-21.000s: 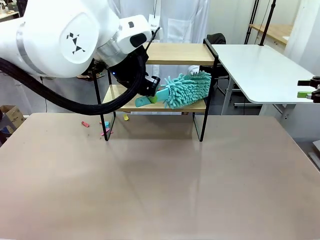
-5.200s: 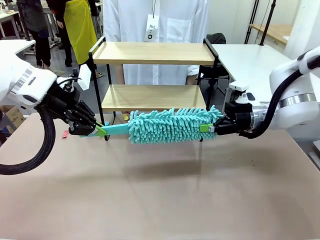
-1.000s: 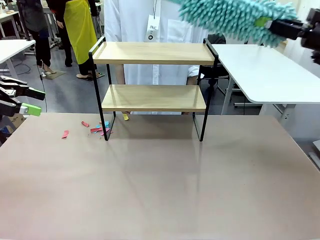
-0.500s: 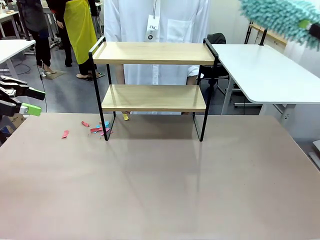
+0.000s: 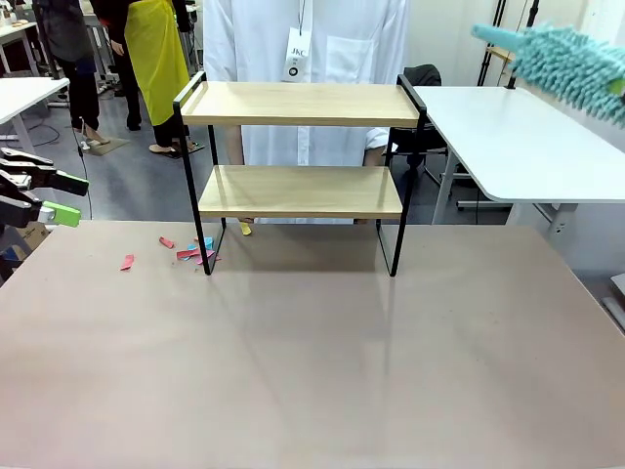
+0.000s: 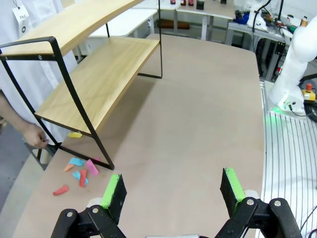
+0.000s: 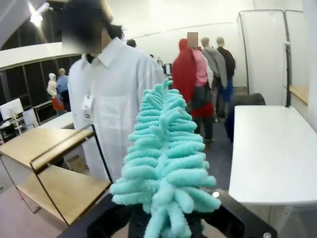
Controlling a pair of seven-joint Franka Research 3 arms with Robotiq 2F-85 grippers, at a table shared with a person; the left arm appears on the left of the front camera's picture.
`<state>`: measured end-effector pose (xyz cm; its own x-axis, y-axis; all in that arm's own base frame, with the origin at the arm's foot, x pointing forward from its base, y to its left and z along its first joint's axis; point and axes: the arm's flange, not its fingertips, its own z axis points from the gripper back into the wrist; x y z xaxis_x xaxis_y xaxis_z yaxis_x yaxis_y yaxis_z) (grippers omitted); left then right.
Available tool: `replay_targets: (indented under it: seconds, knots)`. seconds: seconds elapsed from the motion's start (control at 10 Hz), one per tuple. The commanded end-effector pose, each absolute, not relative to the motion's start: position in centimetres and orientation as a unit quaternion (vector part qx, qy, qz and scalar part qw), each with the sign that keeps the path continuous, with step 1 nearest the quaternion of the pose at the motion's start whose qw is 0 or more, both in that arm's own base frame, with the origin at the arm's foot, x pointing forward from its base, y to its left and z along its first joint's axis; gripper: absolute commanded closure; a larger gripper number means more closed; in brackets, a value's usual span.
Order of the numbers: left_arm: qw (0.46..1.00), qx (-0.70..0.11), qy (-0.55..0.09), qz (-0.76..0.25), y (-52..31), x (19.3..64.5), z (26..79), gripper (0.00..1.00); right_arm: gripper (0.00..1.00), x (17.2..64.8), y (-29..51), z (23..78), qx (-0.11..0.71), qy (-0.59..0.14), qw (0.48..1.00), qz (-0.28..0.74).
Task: Clean the shelf.
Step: Hand the Duster back to the human.
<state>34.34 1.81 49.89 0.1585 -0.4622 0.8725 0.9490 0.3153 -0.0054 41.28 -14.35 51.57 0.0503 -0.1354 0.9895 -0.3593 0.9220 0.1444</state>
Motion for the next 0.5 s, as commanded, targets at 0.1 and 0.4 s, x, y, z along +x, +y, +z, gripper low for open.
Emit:
replay_targets:
  seconds: [0.1,0.4]
  knots:
    - [0.693,-0.305,-0.42,-0.5,1.7,34.5,50.0,0.0,0.83,42.0,-14.2,47.0,0.14,-0.667,0.73,0.054]
    - [0.693,-0.305,-0.42,-0.5,1.7,34.5,50.0,0.0,0.83,41.2,-14.5,41.9,0.153,-0.643,0.75,0.029]
